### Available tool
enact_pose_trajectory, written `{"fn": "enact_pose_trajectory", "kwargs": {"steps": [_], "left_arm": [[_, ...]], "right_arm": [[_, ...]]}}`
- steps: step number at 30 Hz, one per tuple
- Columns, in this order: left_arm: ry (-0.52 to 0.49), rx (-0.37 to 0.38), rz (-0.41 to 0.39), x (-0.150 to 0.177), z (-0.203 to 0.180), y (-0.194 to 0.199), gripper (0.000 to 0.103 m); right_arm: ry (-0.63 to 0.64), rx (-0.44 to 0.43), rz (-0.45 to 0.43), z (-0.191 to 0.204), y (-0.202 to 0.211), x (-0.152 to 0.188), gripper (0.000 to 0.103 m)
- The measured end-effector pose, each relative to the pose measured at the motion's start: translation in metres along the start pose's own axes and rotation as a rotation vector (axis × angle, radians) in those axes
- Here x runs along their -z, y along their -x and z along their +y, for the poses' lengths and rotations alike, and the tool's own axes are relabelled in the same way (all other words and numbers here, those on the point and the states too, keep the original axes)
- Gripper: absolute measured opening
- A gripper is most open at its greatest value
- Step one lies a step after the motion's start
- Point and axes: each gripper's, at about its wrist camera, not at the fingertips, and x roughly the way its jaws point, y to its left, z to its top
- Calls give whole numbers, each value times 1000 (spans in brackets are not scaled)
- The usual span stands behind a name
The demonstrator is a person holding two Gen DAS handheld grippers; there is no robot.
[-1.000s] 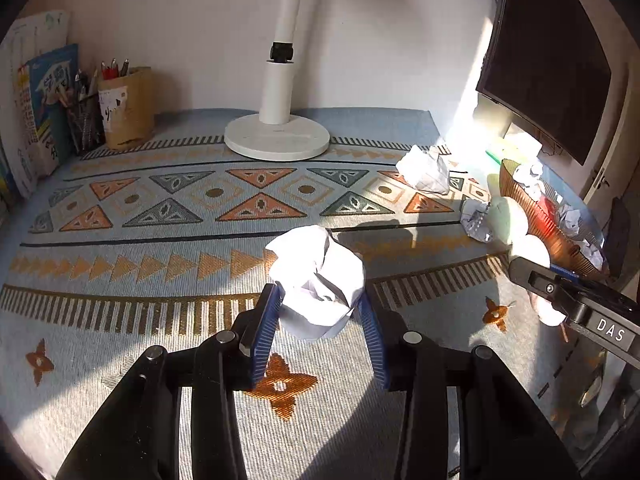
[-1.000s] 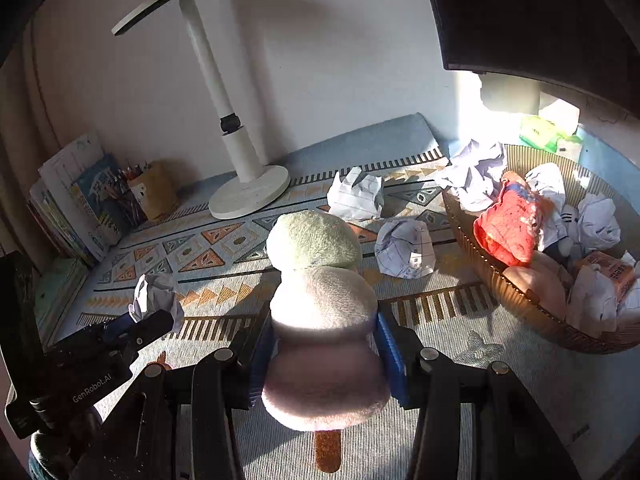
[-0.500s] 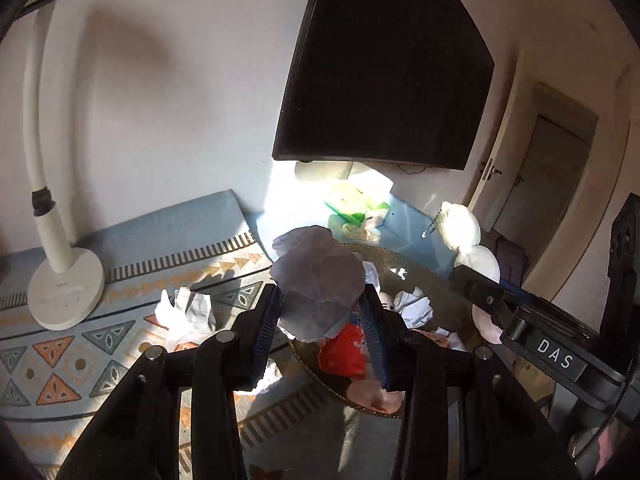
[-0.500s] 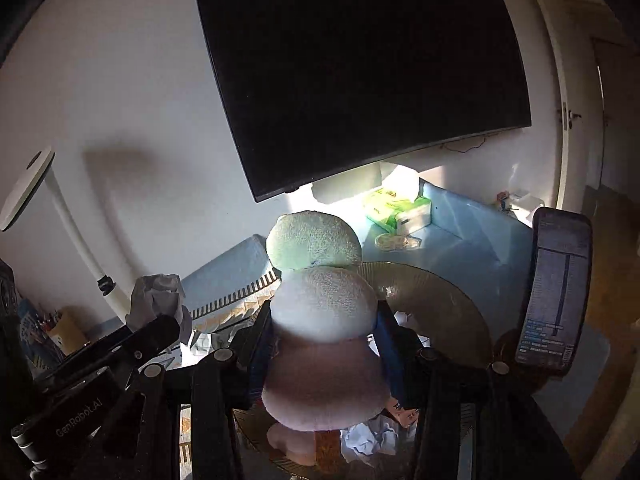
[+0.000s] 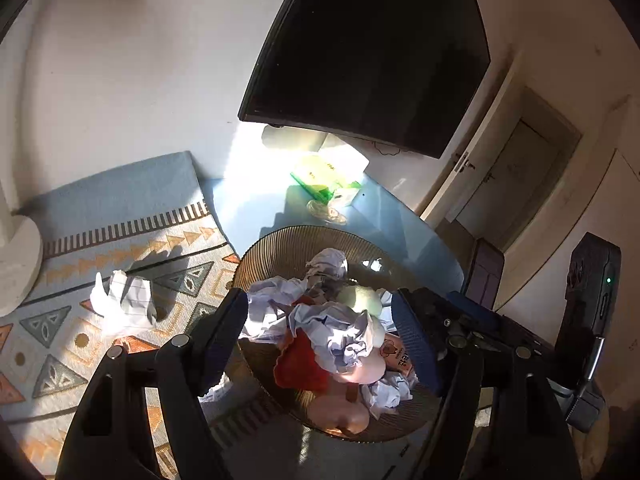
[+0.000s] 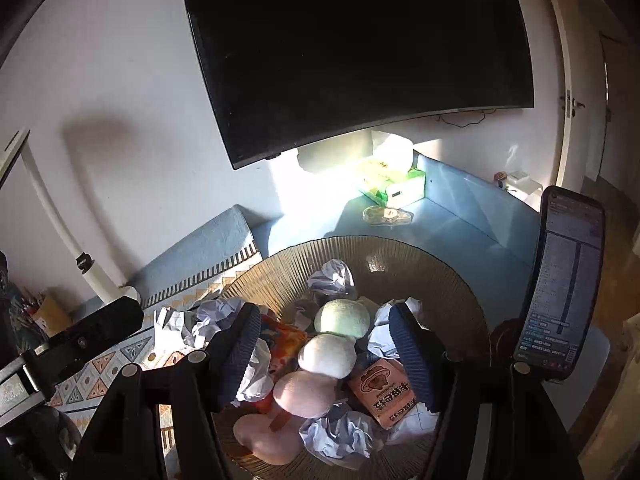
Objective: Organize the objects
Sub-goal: 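Carry the paper and plush over the woven bowl and open both tools, then withdraw both open tools from the bowl back over the rug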
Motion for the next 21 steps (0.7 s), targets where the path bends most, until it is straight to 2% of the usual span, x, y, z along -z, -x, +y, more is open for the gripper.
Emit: {"fn": "enact_pose_trajectory", "kwargs": {"steps": [3,6,9,10,13,15,17,19,21], "left_arm": [[27,16,-74,4,8,45,73],[40,59,-97,14,25,87,73],[47,-45,-151,31,44,124,74],[52,-87,-165,41,52,134,78],[89,-258,-189,77,84,149,99],[127,-358,-160,102,108,145,99],[147,-424,-120,123,129,137,97],[163,-436,-100,141,144,133,95],[192,-442,-81,152,151,129,95]], "right_arm": [[31,-73,-29,27,20,3,66],[94,-157,-45,62,36,11,66],[168,-249,-50,97,49,30,67],[194,-277,-55,108,52,40,69],[229,-337,-64,130,53,78,85],[238,-374,-56,136,44,108,85],[274,-305,-49,140,27,133,85],[287,-231,-4,139,3,145,85],[224,-223,70,128,-17,147,85]]}}
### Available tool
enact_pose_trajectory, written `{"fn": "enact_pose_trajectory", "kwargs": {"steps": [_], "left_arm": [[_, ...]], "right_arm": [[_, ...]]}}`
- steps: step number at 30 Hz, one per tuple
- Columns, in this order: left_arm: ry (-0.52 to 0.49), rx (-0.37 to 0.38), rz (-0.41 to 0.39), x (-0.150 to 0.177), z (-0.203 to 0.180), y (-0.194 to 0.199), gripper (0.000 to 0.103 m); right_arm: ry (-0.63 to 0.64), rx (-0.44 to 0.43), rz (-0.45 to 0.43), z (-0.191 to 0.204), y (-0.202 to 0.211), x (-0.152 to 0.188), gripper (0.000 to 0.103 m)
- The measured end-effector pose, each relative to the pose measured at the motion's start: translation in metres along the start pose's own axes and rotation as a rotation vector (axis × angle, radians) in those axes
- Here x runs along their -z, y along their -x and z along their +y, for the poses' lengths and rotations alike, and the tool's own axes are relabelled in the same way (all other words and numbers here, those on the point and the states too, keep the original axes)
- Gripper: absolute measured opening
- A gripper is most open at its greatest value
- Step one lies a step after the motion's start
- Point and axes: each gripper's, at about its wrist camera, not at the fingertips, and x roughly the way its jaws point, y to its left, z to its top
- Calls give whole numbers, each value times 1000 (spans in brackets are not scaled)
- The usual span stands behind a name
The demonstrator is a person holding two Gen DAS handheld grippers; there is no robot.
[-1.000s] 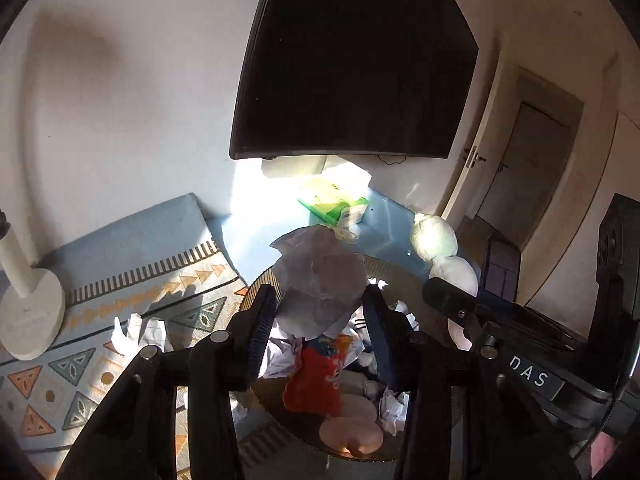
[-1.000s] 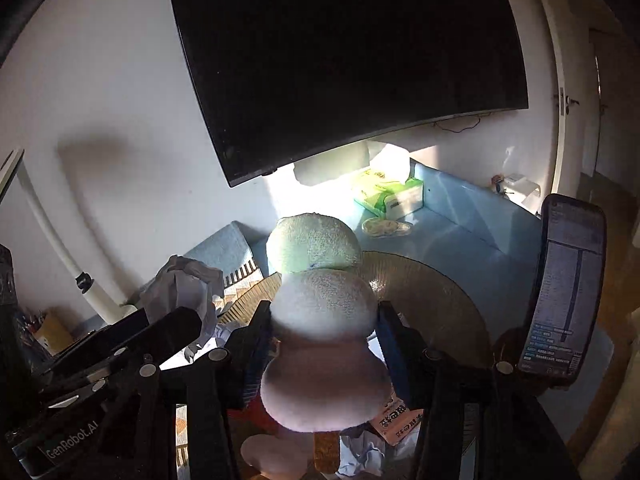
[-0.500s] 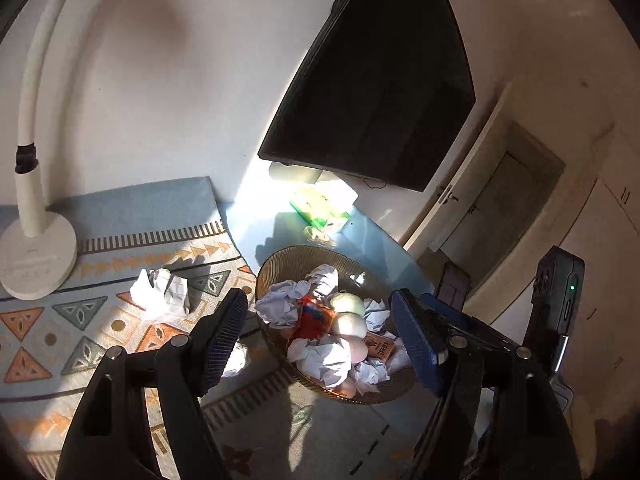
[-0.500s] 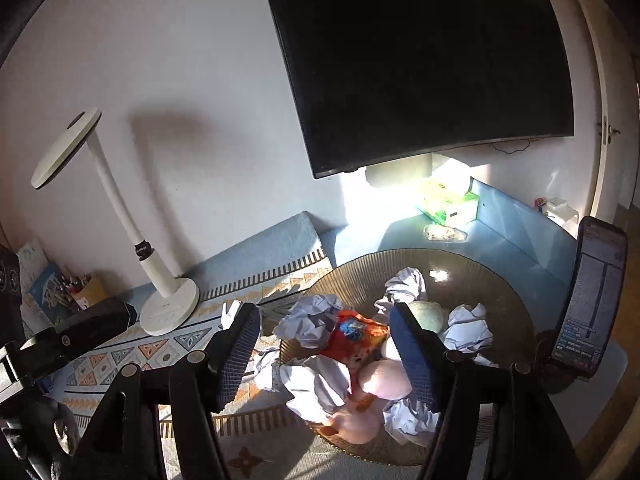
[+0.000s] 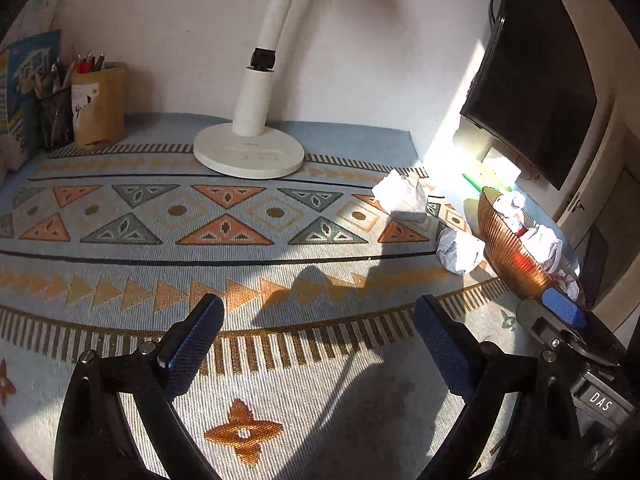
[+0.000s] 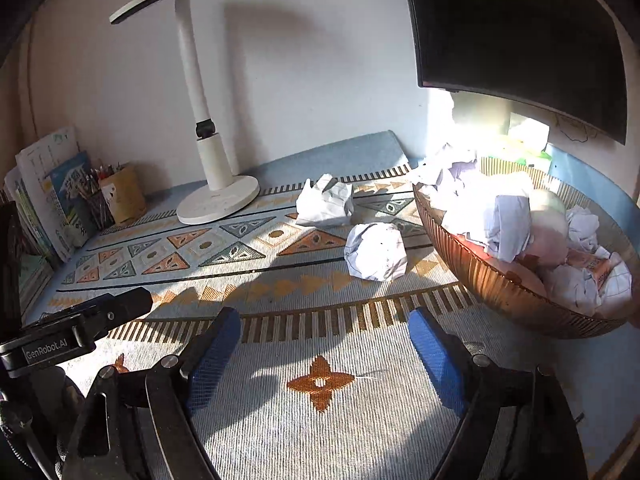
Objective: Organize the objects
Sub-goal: 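Withdraw both open tools from the bowl back over the rug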
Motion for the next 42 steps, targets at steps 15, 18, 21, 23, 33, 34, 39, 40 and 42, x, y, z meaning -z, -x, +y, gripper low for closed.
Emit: {"fn": "enact_pose_trajectory", "kwargs": {"steps": [15,18,21,23,33,34,39,40,42], "left_arm": [[-185,-116,-16,12,-34,0,97],[-148,-123,-11,10,-28,-1,97],[-122,-125,-10,9,-23,-2,97],[-118,-128,-12,9,-22,-2,97],[-143,-146,-18,10,-27,-2,97],[-146,-147,-16,10,-27,-2,97],[-146,-148,-12,10,-27,-3,97],[-145,-148,-10,9,-27,-3,97],[-146,-150,-5,10,-27,-4,97]], "right_arm": [[-140,65,80,-26,-18,-2,85],[-135,69,76,-25,-18,-1,85],[-129,71,78,-24,-18,-1,85],[-122,74,89,-23,-21,-1,85],[-107,94,124,-20,-28,-2,85],[-108,95,129,-20,-29,-2,85],[-116,106,143,-22,-32,-2,85],[-123,109,147,-23,-33,-2,85],[-153,120,187,-26,-41,-2,85]]}}
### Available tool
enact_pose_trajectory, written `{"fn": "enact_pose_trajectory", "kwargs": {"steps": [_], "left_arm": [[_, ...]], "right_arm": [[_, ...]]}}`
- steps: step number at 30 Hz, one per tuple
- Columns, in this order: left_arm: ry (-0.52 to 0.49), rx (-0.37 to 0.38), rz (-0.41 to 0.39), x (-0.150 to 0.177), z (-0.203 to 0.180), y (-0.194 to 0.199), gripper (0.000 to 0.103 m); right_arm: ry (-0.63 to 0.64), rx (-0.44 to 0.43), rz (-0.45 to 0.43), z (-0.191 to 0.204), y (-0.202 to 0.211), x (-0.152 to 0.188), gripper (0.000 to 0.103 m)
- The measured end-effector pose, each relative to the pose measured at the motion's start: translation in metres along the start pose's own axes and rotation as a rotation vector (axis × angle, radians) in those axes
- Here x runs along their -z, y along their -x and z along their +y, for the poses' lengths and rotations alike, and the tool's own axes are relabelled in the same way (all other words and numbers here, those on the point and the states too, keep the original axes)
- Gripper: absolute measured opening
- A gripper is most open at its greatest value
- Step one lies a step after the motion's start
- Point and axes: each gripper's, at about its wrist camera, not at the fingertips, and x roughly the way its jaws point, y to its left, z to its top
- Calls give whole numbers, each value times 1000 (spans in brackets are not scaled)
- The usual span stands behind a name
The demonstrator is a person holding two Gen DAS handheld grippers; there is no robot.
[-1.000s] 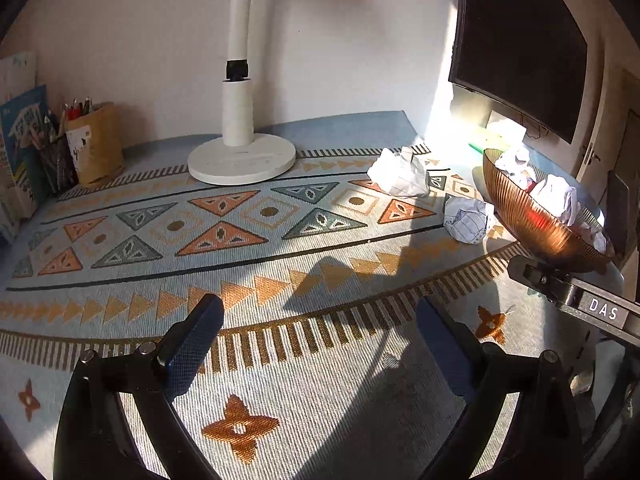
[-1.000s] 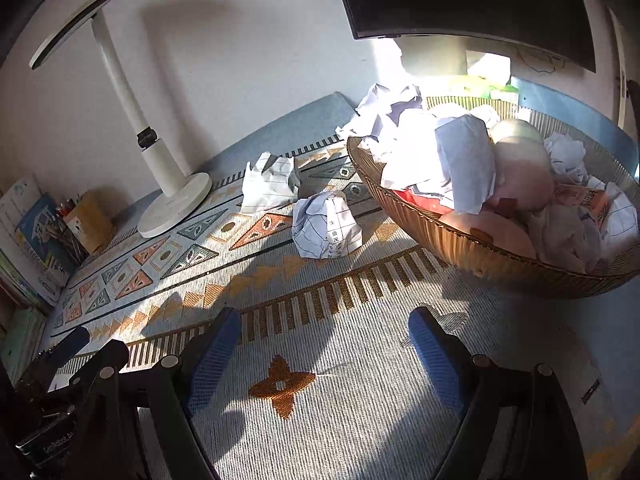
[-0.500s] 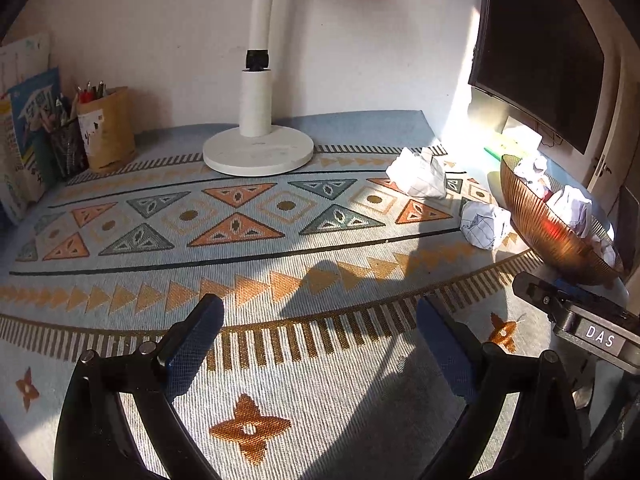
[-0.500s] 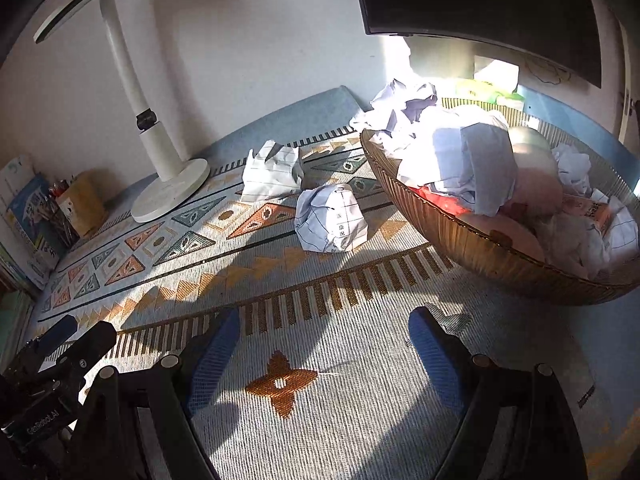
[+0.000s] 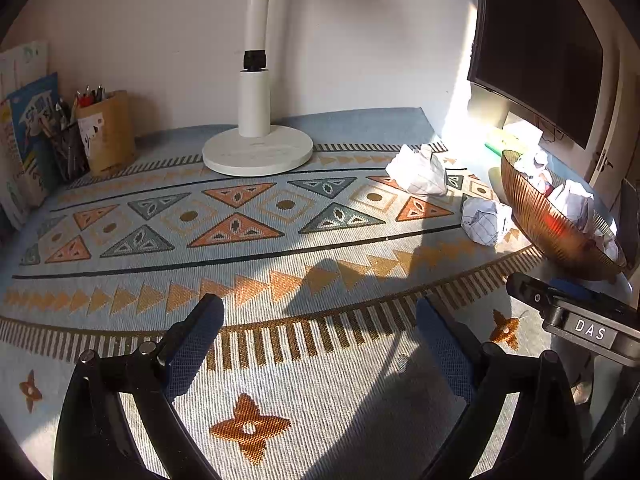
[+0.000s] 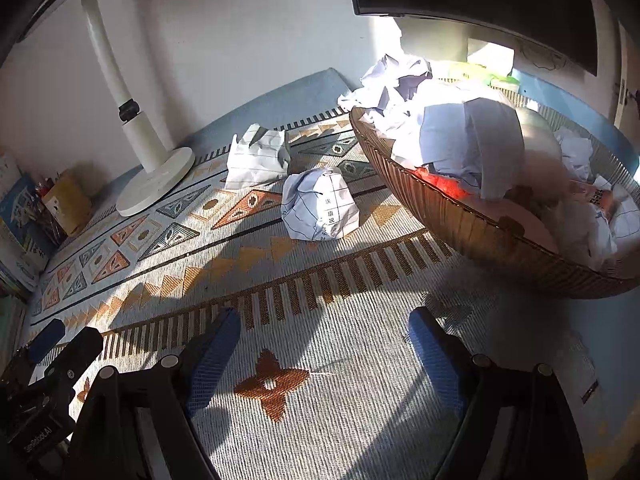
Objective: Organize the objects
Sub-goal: 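Grasp crumpled white paper with the left tool while the right grasps the lined paper ball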
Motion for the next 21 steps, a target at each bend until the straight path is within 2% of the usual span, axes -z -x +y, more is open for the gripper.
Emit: {"fn": "enact_pose_trajectory", "kwargs": {"steps": [1,2,5,7,8,10,11,12,13,15,17,21], "left_arm": [[-3,-6,1,0,-1,0,97],[-9,-13,1,0,-2,0,97],[-44,-28,11,-1,-8,-2,97],[-56,5,35,-4,-8,-5,96],[-46,43,48,-9,-6,-6,96],[39,164,76,-28,6,-9,95],[88,227,91,-41,12,-12,95],[117,283,99,-56,15,-16,95],[108,342,106,-72,14,-22,95],[19,440,140,-100,3,-42,95],[-36,486,159,-119,-8,-68,95],[-25,606,237,-141,-27,-130,95]], "right_arm": [[-22,22,36,-2,-6,0,85],[-36,42,25,-1,-6,-1,85],[-99,41,-70,5,9,-3,85],[-117,56,-89,16,10,-9,85],[-124,62,-79,21,6,-14,85],[-162,52,-68,27,-4,-25,83],[-197,59,-80,28,-8,-29,73],[-229,81,-92,26,-12,-34,70],[-254,101,-90,25,-17,-39,69],[-305,84,-55,20,-31,-45,67],[-329,88,-60,17,-37,-47,64],[-346,101,-110,13,-36,-60,64]]}}
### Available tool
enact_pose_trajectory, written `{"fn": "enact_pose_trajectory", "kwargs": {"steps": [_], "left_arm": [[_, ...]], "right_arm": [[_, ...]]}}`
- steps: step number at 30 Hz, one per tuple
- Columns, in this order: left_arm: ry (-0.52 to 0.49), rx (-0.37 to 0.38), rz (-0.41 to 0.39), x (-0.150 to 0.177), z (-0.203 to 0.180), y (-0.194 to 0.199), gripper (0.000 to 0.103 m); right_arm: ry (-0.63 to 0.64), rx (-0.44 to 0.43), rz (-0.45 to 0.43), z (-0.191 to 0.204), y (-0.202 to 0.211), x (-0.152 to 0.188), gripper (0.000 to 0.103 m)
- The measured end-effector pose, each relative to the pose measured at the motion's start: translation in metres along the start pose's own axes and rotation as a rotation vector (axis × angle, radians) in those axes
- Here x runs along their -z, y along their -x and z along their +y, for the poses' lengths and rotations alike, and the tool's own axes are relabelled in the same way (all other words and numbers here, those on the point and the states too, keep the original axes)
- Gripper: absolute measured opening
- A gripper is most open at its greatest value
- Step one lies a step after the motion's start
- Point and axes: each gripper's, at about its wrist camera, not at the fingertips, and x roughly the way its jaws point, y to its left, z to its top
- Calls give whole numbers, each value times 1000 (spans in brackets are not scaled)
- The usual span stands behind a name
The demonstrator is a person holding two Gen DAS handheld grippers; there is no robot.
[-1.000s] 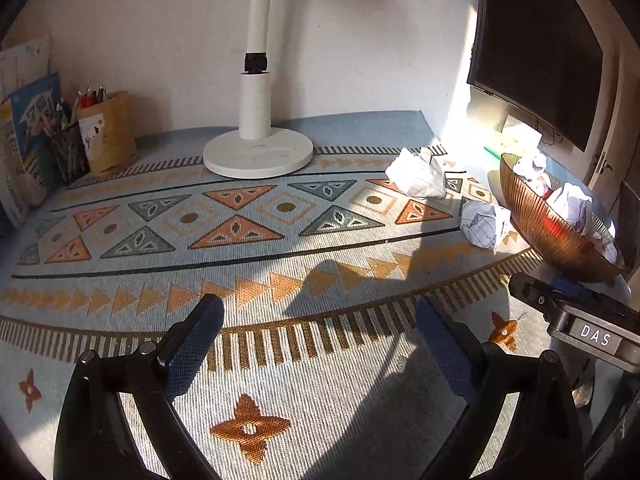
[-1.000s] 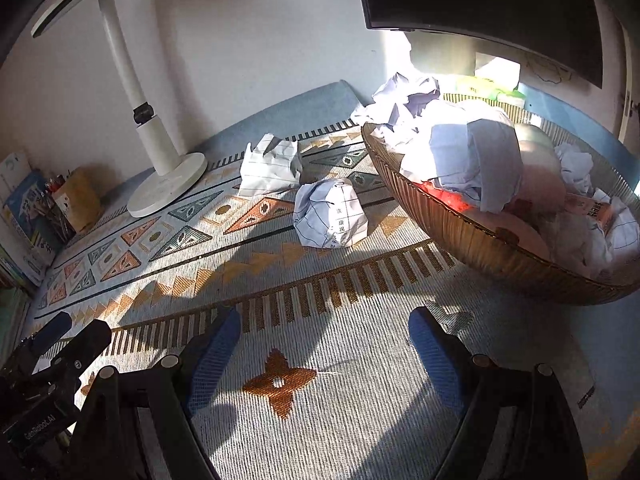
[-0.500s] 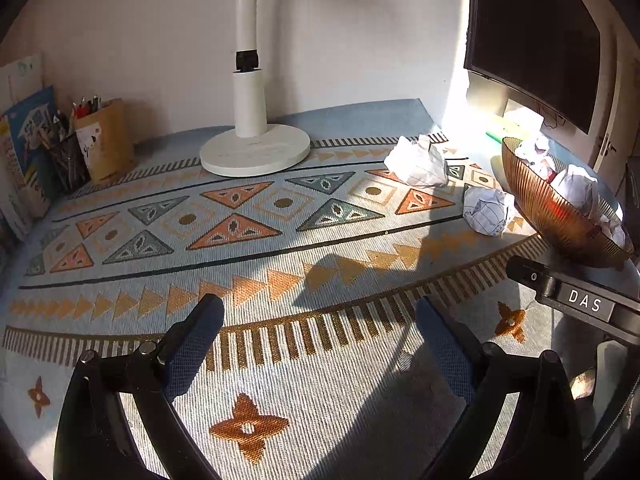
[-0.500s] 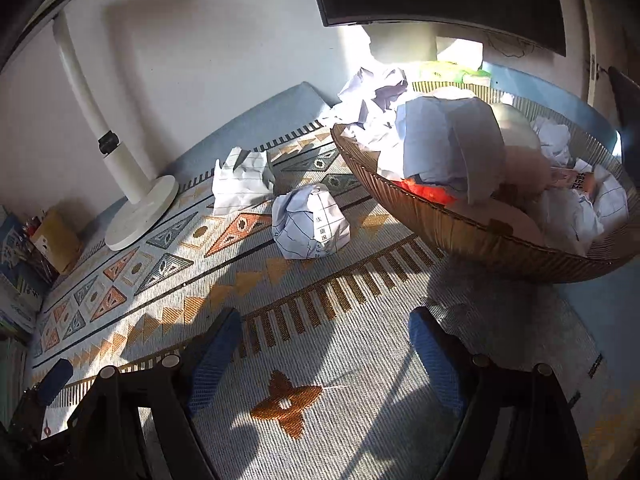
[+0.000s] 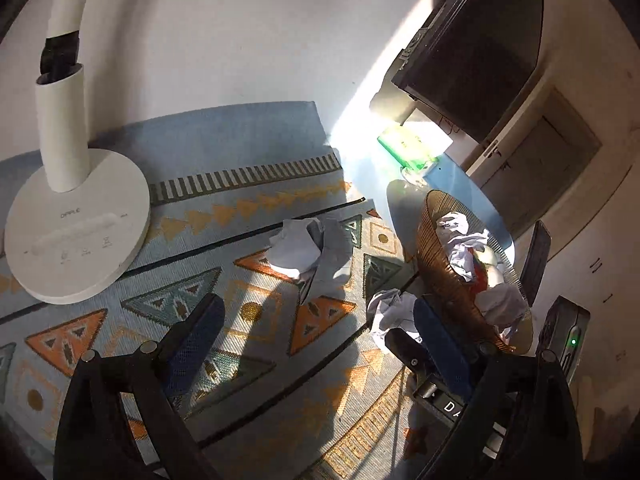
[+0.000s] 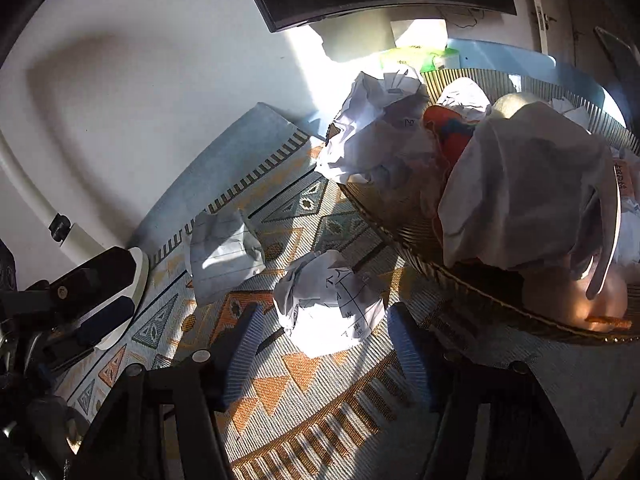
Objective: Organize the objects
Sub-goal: 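Grasp crumpled white paper with the left tool while the right grasps the lined paper ball, then lift the paper with the left tool while the right lifts the paper ball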
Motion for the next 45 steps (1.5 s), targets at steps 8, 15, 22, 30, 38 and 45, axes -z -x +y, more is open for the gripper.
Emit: {"fn": "enact_pose_trajectory", "kwargs": {"steps": [8,15,22,30,38,45], "left_arm": [[12,60,113,-19,14,-77,83],[-6,24,78,-20,11,-73,50],[-4,-17,45,3,-4,-11,49],[79,-369,-72,105,-24,95,49],[179,-662,-229,181,-12,129,49],[178,-675,-256,186,-9,128,51]], "right_arm": [[16,-5,52,7,-26,-9,62],[-12,-67,45,-1,-21,-9,51],[99,-236,37,6,27,15,51],[566,-395,108,38,76,81,53],[680,-382,179,35,45,92,57],[656,-375,244,31,36,89,70]]}}
